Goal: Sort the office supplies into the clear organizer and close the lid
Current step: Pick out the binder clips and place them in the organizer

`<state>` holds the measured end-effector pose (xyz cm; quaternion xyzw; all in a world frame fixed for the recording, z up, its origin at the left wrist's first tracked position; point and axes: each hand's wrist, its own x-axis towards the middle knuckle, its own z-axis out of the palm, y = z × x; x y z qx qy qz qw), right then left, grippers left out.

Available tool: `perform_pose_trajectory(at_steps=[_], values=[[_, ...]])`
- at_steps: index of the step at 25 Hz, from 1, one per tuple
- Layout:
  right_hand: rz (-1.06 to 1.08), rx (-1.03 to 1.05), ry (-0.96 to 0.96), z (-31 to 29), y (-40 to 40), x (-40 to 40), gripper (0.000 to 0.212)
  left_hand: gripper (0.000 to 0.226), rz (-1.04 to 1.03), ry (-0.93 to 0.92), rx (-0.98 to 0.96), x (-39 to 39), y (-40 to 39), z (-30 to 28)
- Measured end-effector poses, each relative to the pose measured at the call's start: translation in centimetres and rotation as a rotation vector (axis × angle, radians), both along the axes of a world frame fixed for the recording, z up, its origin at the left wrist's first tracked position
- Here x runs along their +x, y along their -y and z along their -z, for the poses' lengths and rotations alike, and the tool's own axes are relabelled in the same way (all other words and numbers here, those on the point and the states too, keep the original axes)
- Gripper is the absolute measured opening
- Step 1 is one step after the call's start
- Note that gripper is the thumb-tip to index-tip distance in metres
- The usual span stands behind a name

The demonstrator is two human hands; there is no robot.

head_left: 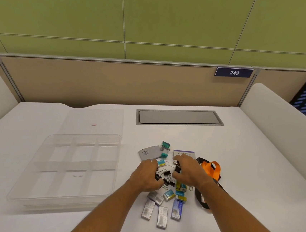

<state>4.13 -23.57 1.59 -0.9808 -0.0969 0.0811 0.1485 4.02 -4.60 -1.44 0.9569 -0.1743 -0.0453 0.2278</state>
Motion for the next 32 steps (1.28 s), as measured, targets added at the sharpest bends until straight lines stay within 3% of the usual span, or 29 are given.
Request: perform_pose_trajectory(at_steps=[4, 11, 17, 24, 32], values=[[0.022, 0.029, 0.020, -1.0, -0.6, -0.7, 0.040, 0.053, 0.002, -0.002, -0.031, -0.7, -0.6, -1.2], [-0.070, 0.112, 0.151, -2.7, -4.3, -1.9, 0.023, 0.033, -0.086, 0.080, -0.029, -3.4, -4.0, -4.4], [-0.123, 0.123, 0.213, -3.7, -9.0, -3.6, 0.039, 0.029, -0.223, 0.097, -0.011, -5.9, -9.0, -6.2], [-0.159, 0.134, 0.243, -4.0, -15.9, -5.0, 0.037, 0.033, -0.289, 0.104, -0.003, -7.4, -15.4, -6.9], [-0.164, 0.197, 0.212, -3.8, -26.8, -4.9, 0.032, 0.031, -0.322, 0.094, 0.038, -6.8, -28.5, -7.2]])
